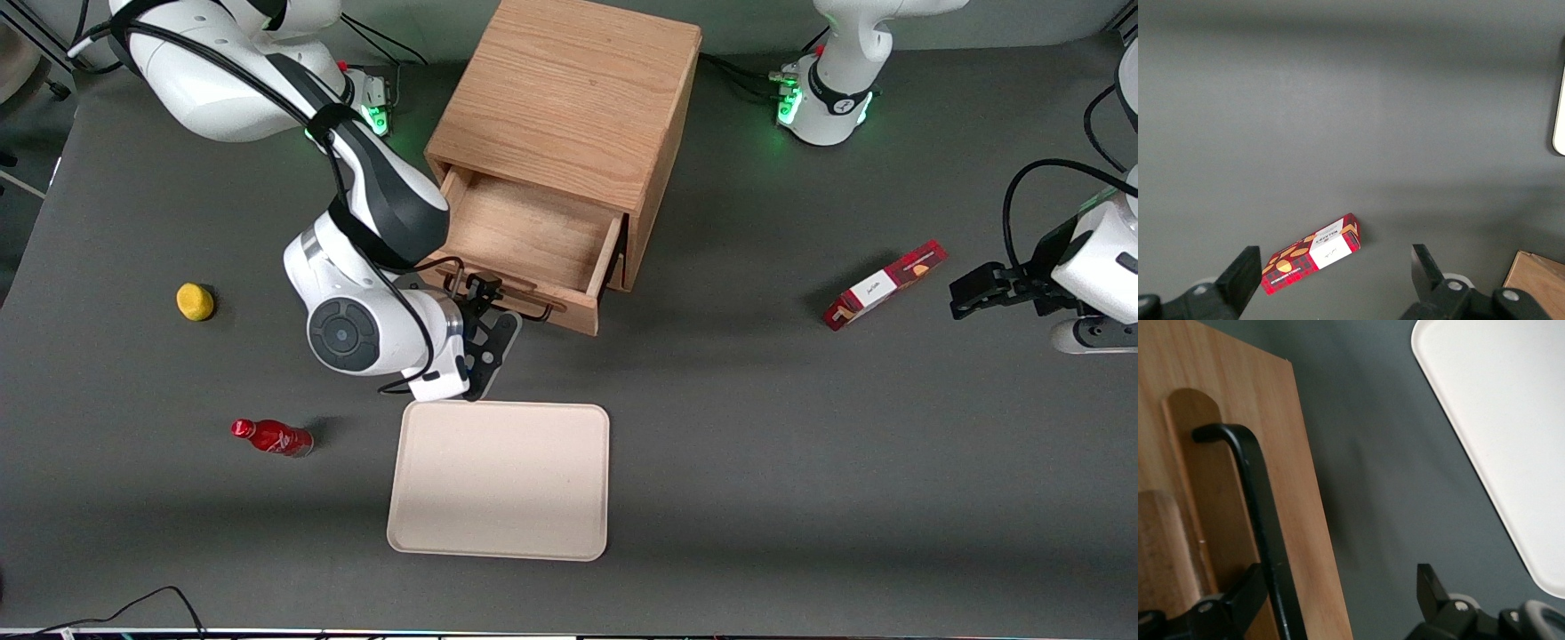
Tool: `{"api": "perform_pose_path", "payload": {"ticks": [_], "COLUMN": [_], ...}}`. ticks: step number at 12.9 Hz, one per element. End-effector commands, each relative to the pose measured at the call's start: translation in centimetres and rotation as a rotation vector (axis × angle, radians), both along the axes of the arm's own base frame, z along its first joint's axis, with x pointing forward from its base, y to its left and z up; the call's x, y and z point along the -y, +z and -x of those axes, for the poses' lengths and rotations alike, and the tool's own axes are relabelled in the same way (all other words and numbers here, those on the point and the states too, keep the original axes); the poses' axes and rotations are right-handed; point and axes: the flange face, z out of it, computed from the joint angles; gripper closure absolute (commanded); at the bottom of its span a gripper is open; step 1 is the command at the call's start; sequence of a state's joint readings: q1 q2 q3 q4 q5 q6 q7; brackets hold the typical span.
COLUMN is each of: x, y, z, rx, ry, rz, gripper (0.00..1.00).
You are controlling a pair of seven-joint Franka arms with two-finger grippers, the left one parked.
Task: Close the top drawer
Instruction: 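Push the drawer front with the right gripper into the cabinet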
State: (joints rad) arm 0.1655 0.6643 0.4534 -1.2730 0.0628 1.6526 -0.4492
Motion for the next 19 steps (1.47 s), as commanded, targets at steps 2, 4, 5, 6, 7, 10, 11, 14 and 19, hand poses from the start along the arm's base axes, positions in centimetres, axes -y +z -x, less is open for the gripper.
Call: {"api": "perform_pose_path", "payload": {"ticks": [2, 4, 5, 6, 7, 10, 11, 14, 19], "x": [-0.6, -1.3, -1.6, -1.9, -2.5, -3.7, -4.1, -5.4, -7.2], "y": [0.9, 1.1, 0.9, 1.2, 1.1, 1.5, 1.6, 0.7, 0.9], "z": [3.2, 4.2, 4.7, 5.3, 6.2, 7.8, 8.2, 9.9, 12.9], "rx": [0.009, 0.009, 0.003, 0.002, -0.003, -0.014, -0.019, -0.028, -0.045], "ry": [0.011, 0.020, 0.026, 0.025, 0.030, 0.018, 0.014, 0.004, -0.009], "rz": [0.020, 0.018, 0.023, 0.028, 0.032, 0.046, 0.047, 0.054, 0.055], "gripper": [0.00, 0.00, 0.00, 0.00, 0.00, 0.00, 0.00, 0.00, 0.00]}}
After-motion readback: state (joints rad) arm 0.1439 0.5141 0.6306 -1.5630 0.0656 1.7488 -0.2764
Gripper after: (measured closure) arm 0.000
